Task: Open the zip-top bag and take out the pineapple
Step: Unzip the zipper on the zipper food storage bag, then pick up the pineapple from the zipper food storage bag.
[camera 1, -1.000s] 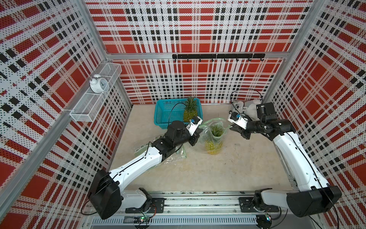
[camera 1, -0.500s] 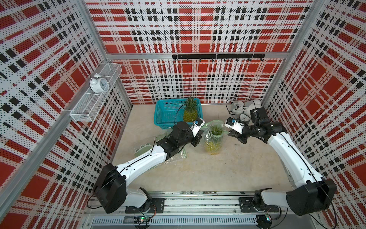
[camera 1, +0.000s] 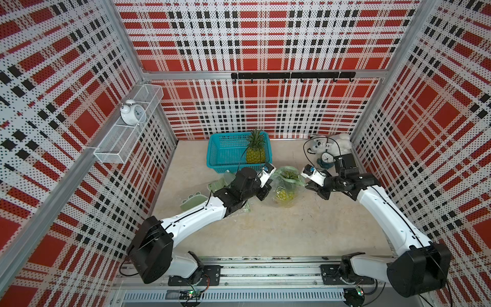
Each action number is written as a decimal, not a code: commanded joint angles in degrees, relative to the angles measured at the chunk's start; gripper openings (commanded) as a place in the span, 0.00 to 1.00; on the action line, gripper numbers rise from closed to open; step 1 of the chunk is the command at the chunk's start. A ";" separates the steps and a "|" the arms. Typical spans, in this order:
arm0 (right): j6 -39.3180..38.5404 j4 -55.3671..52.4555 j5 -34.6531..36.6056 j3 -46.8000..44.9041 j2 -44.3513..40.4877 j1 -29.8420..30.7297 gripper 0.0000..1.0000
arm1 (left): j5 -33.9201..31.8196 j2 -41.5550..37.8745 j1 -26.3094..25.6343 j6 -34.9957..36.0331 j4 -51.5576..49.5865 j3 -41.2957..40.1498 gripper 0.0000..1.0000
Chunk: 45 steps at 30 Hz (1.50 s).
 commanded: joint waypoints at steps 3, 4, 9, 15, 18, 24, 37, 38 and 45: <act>1.92 2.50 0.71 -0.59 -1.08 0.86 0.01 | -1.56 1.97 -1.14 2.00 -0.48 -1.09 0.00; 2.23 2.84 1.32 -0.84 -1.00 1.03 0.01 | -1.58 2.27 -1.32 2.17 -0.47 -1.05 0.00; 4.35 5.03 4.59 -1.85 -1.26 1.51 0.08 | -2.58 3.78 -2.03 2.65 -0.50 -0.44 0.00; 7.31 9.90 2.65 -1.16 -7.32 1.52 0.32 | -1.69 2.80 -2.61 2.60 -0.23 0.53 0.00; 9.89 12.81 0.34 -0.54 -10.46 1.52 0.38 | -1.63 2.18 -2.57 2.69 0.06 0.93 0.00; 16.29 17.24 -4.16 1.49 -12.59 1.52 0.46 | -1.98 2.16 -2.64 2.99 -0.13 1.21 0.00; 27.71 18.40 -8.81 4.14 -3.85 6.26 0.41 | -2.81 1.85 -2.66 3.04 -0.16 1.56 0.00; 27.42 17.61 -8.20 4.31 -3.42 6.76 0.41 | -2.81 1.78 -2.66 3.04 -0.13 1.66 0.00; 26.30 13.76 -6.77 4.06 -1.15 8.33 0.43 | -3.29 1.65 -2.66 3.20 -0.12 1.86 0.00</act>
